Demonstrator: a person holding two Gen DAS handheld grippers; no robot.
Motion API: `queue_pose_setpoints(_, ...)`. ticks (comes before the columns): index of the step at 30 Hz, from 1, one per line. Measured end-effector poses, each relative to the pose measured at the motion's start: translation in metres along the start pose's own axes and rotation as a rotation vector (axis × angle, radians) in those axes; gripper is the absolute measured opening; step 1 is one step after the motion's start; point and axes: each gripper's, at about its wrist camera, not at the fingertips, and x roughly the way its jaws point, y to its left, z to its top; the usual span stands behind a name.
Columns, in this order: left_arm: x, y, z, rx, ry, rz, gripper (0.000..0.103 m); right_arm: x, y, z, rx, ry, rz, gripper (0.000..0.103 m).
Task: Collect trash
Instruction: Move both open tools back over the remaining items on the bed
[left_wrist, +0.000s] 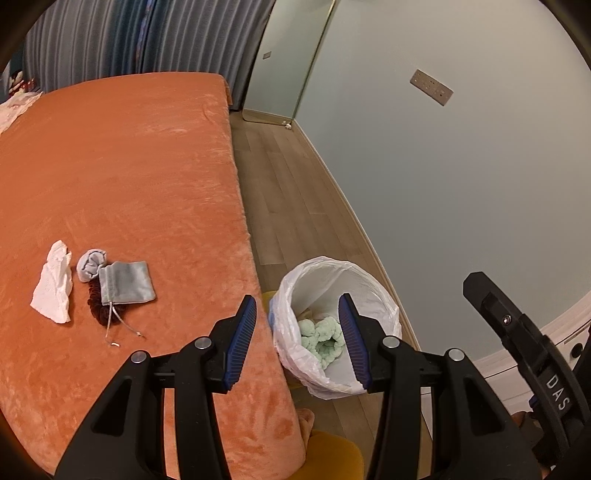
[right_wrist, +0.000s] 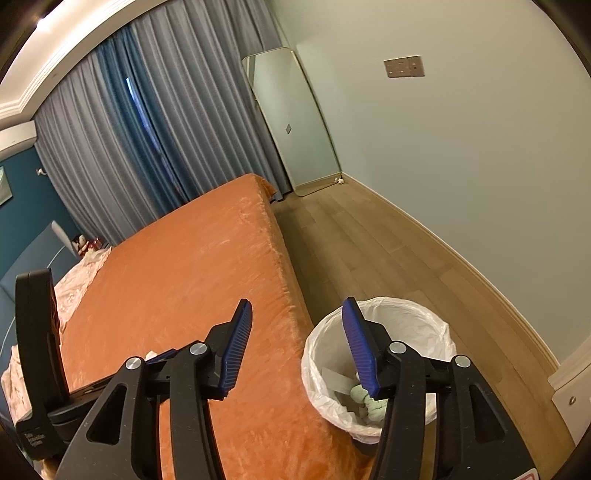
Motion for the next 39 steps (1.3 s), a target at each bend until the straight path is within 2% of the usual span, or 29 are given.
queue_pose_setpoints(17,-0.028,0.095,-0.007,-0.139,-0.039,0.082,0.044,0.026,0.075,-0.021,-0.11,0.083,0.075,0.052)
queue_pose_setpoints(33,-0.047,0.178,-0.015,-0.252,-0.055,0.144,0.044,0.06,0.149,-0.056,-0.218,0.174,0.111,0.061)
queue_pose_setpoints(36,-0.048,0.202,-0.02,-0.289,-0.051,0.169,0.05,0.072,0.163,-0.062,-0.232,0.199,0.118,0.063)
queue_pose_setpoints(39,-0.046,0.224,-0.025,-0.318,-0.04,0.203,0.051,0.084,0.174,-0.072,-0.248,0.228,0.121,0.063)
